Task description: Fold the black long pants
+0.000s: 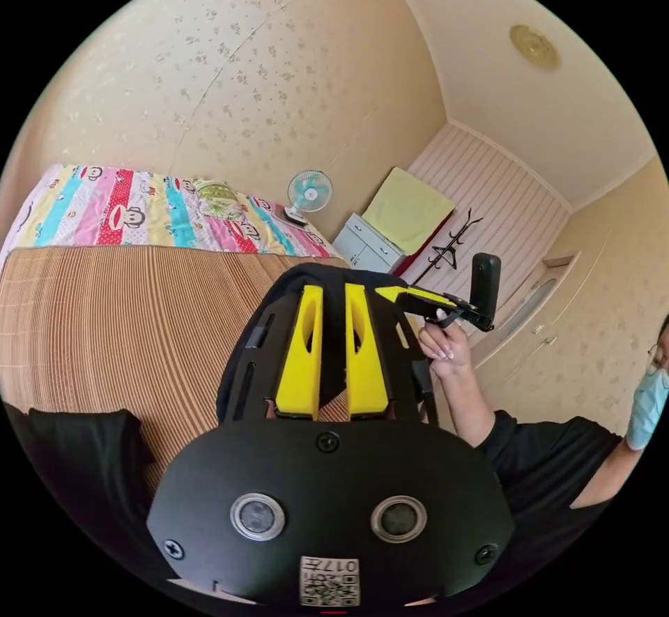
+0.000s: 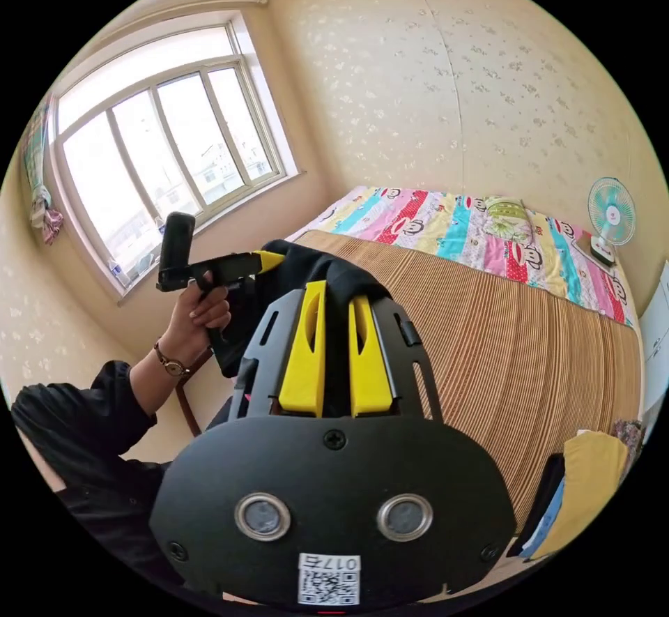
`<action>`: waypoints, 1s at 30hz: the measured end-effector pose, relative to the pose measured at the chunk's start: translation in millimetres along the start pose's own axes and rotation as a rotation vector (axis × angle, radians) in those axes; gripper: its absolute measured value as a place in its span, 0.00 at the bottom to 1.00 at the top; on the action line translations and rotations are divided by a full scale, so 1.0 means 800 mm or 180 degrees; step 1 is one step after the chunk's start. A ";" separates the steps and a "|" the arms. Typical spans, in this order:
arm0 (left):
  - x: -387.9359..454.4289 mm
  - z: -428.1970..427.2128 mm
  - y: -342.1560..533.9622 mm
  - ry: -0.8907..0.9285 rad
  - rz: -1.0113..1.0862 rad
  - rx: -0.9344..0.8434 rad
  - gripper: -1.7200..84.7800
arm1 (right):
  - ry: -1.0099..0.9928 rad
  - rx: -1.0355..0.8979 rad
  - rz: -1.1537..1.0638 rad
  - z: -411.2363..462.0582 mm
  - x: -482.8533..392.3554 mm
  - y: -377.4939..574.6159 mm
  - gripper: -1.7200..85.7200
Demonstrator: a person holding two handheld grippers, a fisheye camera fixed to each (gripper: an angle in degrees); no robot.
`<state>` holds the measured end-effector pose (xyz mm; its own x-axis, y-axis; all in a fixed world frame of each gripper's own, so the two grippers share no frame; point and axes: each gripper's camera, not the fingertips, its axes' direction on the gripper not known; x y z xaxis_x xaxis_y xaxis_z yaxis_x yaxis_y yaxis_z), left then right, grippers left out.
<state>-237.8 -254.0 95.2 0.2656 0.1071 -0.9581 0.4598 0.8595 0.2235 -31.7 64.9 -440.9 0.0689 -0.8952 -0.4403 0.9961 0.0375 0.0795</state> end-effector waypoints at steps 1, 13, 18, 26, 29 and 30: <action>-0.001 0.007 0.016 -0.0006 0.0045 -0.0060 0.08 | -0.0132 -0.0010 -0.0014 0.014 0.007 0.036 0.06; -0.019 0.095 0.349 -0.0002 -0.1124 -0.1166 0.09 | -0.1269 -0.0684 0.1705 0.124 0.025 0.393 0.10; -0.054 0.104 0.358 0.0345 -0.1839 -0.1060 0.11 | -0.1467 -0.1042 0.1734 0.146 0.055 0.373 0.13; -0.056 0.034 0.287 0.0090 -0.1611 -0.0320 0.21 | -0.1172 -0.0438 0.1824 0.082 0.143 0.303 0.27; -0.075 0.056 0.257 0.0035 -0.1726 -0.0504 0.24 | -0.1309 -0.0577 0.2066 0.118 0.172 0.293 0.30; -0.080 0.068 0.247 -0.0016 -0.1736 -0.0555 0.25 | -0.1311 -0.0598 0.2098 0.133 0.176 0.290 0.31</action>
<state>-117.7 -118.2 210.1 0.0333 -0.3772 -0.9255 0.3850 0.8594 -0.3364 203.1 -100.2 -389.1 0.6574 -0.7534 0.0135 0.7525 0.6573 0.0400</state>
